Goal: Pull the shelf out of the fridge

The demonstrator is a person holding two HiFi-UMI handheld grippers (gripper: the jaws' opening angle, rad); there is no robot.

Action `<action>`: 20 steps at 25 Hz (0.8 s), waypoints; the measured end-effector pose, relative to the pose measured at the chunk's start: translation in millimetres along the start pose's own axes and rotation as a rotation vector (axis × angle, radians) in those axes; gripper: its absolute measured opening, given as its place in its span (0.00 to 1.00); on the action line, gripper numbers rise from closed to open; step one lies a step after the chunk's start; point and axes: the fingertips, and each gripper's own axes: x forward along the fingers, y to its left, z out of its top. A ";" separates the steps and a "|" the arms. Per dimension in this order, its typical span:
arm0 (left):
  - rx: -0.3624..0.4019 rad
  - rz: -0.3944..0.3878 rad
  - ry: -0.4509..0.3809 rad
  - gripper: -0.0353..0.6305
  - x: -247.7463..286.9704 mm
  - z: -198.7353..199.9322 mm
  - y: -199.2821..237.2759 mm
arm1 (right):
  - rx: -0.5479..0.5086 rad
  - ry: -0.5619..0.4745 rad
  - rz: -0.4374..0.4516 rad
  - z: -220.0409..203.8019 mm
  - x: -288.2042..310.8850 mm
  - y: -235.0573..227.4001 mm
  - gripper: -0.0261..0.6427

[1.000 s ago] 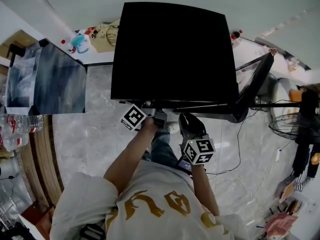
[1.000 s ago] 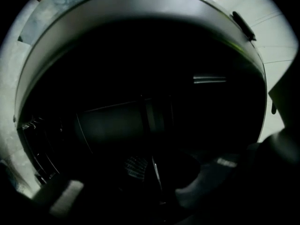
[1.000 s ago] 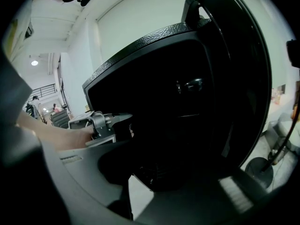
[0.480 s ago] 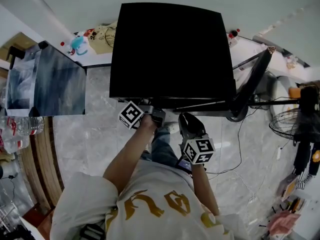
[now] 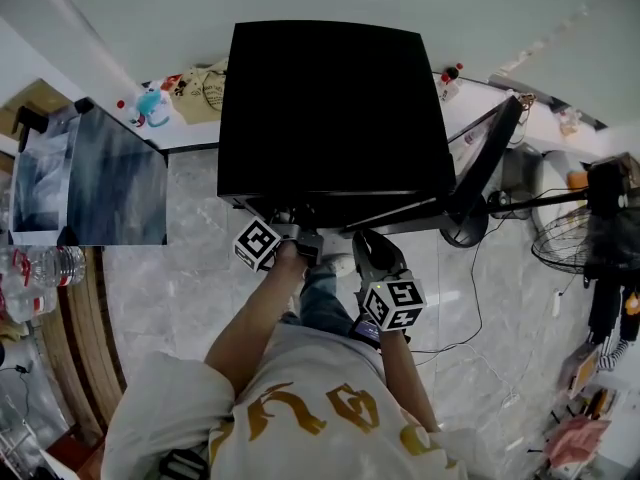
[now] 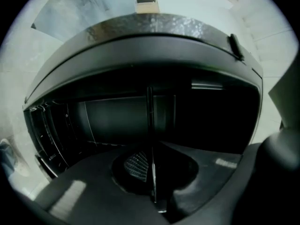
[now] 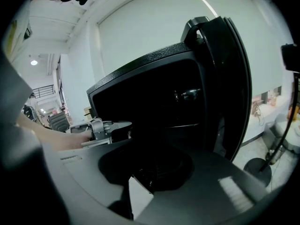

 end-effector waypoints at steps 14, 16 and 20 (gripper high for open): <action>-0.026 0.017 0.027 0.07 -32.9 -15.9 -1.0 | -0.011 -0.048 -0.003 8.8 -20.0 11.8 0.17; -0.029 0.008 0.035 0.07 -39.3 -18.7 -4.1 | -0.011 -0.055 -0.002 8.4 -23.2 14.9 0.17; -0.035 0.027 0.046 0.07 -51.6 -23.8 -0.9 | -0.007 -0.072 0.001 9.2 -28.1 21.1 0.17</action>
